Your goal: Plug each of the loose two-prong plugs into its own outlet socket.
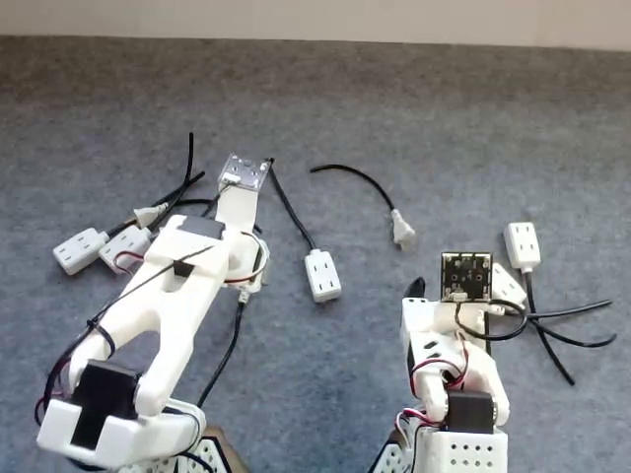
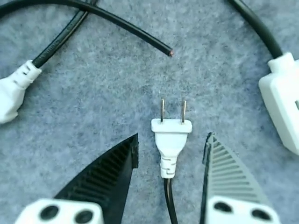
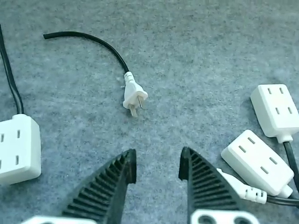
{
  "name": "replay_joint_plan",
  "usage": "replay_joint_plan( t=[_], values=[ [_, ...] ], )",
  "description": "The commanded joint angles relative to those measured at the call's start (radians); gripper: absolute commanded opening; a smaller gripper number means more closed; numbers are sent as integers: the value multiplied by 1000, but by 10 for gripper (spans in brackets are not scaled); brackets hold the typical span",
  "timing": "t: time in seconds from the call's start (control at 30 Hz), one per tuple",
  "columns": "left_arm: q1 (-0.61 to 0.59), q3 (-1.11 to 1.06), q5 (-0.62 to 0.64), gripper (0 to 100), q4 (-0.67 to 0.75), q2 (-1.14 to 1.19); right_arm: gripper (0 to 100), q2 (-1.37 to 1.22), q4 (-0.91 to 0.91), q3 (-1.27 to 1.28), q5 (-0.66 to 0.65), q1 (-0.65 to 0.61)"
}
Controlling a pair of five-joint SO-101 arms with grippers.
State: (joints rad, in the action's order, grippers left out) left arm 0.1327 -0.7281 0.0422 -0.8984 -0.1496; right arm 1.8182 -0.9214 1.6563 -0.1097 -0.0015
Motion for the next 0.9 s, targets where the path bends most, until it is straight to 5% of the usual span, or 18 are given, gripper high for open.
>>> replay_joint_plan(
  t=[0.0, 0.87],
  values=[
    [13, 19, 35, 227, 29, 50, 163, 7, 31, 124, -20, -8],
    [51, 44, 64, 184, 35, 70, 163, 7, 31, 124, -20, -8]
  ],
)
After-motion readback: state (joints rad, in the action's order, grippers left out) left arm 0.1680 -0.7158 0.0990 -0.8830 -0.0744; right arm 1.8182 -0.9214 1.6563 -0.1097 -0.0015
